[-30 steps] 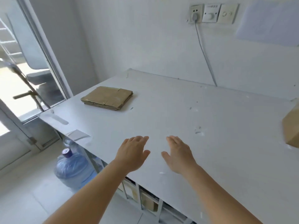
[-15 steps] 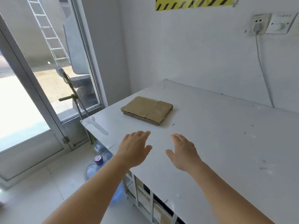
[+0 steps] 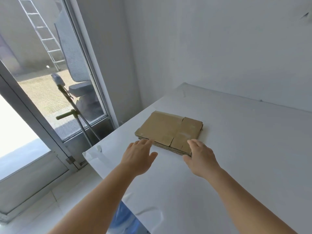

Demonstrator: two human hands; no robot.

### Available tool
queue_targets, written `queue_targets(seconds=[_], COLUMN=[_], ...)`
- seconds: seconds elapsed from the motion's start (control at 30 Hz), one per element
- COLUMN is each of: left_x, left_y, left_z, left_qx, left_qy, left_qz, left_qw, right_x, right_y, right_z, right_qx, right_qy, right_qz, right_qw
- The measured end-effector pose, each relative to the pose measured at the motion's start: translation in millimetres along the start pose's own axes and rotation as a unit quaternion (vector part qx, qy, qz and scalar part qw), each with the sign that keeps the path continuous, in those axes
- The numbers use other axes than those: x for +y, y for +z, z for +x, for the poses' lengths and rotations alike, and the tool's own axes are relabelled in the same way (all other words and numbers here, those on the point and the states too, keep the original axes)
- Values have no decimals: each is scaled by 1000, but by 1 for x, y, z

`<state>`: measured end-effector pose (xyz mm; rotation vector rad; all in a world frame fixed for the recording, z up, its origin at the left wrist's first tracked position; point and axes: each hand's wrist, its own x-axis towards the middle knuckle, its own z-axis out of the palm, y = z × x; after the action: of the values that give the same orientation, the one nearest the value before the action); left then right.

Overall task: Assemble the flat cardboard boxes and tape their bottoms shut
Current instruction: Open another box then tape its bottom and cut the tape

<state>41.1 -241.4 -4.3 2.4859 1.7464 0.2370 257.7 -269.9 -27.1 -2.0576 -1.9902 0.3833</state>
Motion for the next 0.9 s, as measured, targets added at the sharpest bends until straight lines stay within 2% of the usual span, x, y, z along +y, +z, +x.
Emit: queue_targets(seconds=[0.33, 0.6, 0.7, 0.9], left_x=[-65, -104, -111, -118], left_y=[34, 55, 62, 69], left_z=[92, 146, 151, 153], left_qx=[-55, -109, -114, -105], left_qy=[7, 35, 56, 42], left_qz=[-41, -72, -88, -164], left_qw=[998, 991, 988, 980], right_x=[-9, -18, -20, -27], right_y=[30, 50, 56, 64], right_z=[53, 81, 84, 81], right_qx=[1, -2, 8, 58], right_qy=[145, 307, 334, 353], right_qz=[50, 99, 121, 148], right_qw=[988, 946, 935, 922])
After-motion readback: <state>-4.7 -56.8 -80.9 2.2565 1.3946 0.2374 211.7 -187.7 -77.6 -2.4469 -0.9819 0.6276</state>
